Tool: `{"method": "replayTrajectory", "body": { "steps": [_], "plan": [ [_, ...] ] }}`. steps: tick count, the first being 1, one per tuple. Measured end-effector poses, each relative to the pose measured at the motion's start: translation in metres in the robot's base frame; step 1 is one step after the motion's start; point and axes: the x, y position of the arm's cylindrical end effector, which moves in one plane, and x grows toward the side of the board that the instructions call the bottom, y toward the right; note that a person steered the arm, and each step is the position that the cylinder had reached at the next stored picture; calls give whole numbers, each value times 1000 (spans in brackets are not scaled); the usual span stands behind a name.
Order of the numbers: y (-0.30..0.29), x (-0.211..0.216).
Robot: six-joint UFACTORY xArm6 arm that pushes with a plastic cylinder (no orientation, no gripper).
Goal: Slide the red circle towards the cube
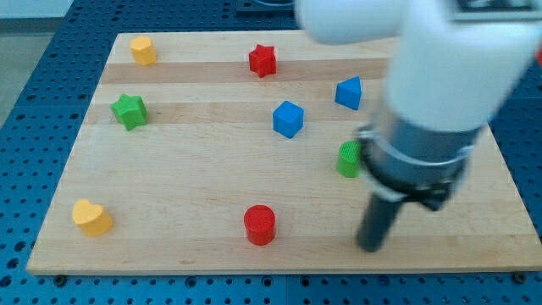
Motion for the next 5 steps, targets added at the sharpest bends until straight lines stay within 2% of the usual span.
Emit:
{"method": "replayTrajectory", "body": {
  "steps": [1,5],
  "plan": [
    [-88,8],
    [-103,-7]
  ]
}}
